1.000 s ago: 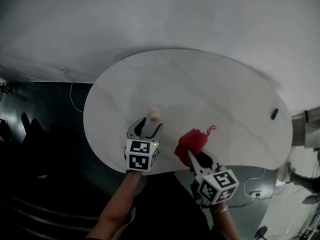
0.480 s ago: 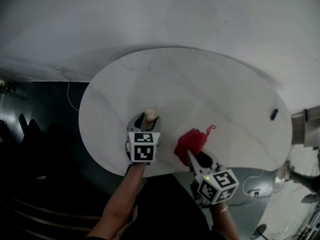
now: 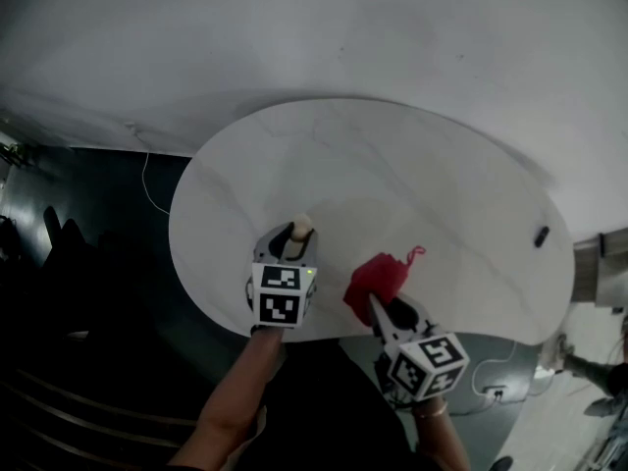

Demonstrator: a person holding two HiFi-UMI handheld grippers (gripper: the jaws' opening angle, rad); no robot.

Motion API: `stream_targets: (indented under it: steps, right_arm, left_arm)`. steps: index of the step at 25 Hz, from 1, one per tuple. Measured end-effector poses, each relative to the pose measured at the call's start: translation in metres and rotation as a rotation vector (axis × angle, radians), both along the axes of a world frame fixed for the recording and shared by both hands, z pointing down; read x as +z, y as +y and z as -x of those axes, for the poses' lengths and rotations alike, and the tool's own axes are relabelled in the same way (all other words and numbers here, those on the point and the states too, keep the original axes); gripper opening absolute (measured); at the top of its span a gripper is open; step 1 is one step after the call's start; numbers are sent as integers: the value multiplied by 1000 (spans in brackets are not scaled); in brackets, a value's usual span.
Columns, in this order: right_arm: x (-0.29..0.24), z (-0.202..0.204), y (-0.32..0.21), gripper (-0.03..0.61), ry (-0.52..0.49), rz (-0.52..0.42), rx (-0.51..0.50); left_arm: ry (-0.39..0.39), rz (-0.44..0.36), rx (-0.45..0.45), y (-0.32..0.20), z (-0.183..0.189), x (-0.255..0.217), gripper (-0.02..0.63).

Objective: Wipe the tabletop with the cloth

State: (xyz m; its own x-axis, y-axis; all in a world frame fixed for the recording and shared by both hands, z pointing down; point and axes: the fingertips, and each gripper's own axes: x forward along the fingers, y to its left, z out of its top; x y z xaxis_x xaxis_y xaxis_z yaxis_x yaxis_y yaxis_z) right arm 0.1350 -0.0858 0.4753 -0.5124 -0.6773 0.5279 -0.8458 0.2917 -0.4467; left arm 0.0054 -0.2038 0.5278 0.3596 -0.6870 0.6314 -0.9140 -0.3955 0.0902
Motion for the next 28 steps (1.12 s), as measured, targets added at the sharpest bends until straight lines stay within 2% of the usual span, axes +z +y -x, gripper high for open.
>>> stream_targets:
  steps: [7, 12, 16, 21, 28]
  right_arm:
    - [-9, 33, 10, 51, -36, -14, -75]
    - [-10, 67, 22, 51, -44, -21, -170]
    - [-7, 103, 35, 51, -57, -10, -269]
    - [2, 156, 50, 51, -109, 48, -423]
    - [22, 255, 67, 51, -106, 75, -653]
  left_arm:
    - [22, -77, -41, 30, 40, -38, 147]
    - [26, -113, -117, 64, 85, -59, 144]
    - [25, -115, -201, 96, 126, -63, 143]
    - [13, -124, -311, 131, 171, -65, 144]
    - [2, -130, -457, 181, 231, -68, 144]
